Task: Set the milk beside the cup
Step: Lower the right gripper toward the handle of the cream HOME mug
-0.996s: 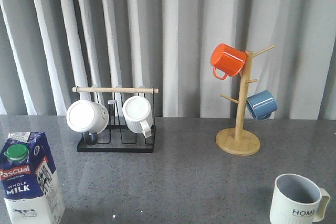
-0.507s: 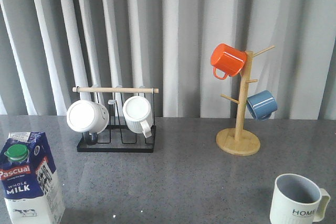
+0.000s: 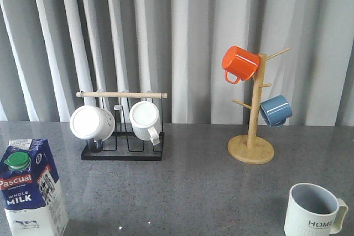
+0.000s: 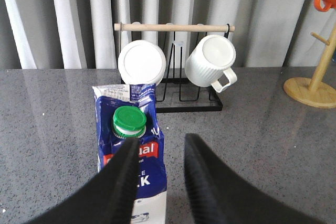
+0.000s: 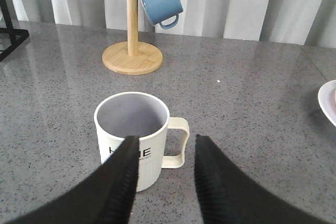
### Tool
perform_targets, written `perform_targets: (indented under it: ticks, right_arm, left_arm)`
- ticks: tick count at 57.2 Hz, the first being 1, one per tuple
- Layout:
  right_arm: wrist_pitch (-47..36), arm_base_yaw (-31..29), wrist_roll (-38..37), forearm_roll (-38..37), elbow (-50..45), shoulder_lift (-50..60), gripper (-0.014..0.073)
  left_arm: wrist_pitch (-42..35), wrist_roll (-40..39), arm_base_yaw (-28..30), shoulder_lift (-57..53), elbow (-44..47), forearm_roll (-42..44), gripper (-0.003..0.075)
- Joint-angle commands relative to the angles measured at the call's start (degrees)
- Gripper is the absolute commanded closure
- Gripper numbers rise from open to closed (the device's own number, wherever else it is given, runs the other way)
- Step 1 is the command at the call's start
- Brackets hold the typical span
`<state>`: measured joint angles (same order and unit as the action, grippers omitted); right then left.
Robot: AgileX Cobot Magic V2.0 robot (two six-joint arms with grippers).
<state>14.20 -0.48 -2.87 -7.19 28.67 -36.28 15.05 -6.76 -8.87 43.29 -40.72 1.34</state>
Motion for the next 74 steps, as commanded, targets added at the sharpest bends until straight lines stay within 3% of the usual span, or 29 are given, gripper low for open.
perform_targets:
  ticks: [1,7,13,24,36,42,48,62,68,74]
  right_arm:
    - [-4.18,-0.35,0.56,-1.9,2.15,-0.67,0.0162]
    - [-4.25,-0.35,0.56,-3.51,2.07,-1.83,0.0071]
    - [-4.25,-0.35,0.56,-3.61,2.06,-3.32,0.0048]
    - [-9.08,-0.35,0.56,-4.0,-0.83,-6.42,0.0048]
    - [-28.27,-0.35,1.48,-6.1,-11.92,-7.62,0.0048]
    - [-34.35,-0.35,5.66,-5.1,-14.69,-8.31,0.0048]
    - [-36.24,-0.35,12.34,1.4,-15.47,-11.38,0.0048]
    - [-43.64,-0.4,30.18,27.69,-15.47,-20.03,0.0048]
    - [-46.84,-0.4,32.88,32.3,-15.47,-23.47,0.0048]
    - [-49.66,-0.4,32.82,32.07,-15.42,-26.96,0.0049]
  left_arm:
    - [-2.63,0.11,-0.32,0.24,-1.96,-0.07,0.0277]
    - [-2.28,0.11,-0.32,0.59,-1.96,-0.07,0.0138]
    - [-2.28,-0.03,-0.32,0.64,-1.96,-0.14,0.0087]
    - [-1.98,-0.15,-0.37,0.59,-1.96,-0.66,0.0105]
    - [-1.98,-0.15,-0.37,0.53,-1.96,-0.6,0.0151]
    - [-1.98,-0.15,-0.37,0.53,-1.96,-0.6,0.0168]
    - [-1.98,-0.15,-0.37,0.53,-1.96,-0.6,0.0178]
    - [-1.98,-0.15,-0.37,0.53,-1.96,-0.6,0.018]
    - [-1.98,-0.15,-0.37,0.53,-1.96,-0.6,0.018]
    - [-1.98,-0.15,-0.37,0.53,-1.96,-0.6,0.018]
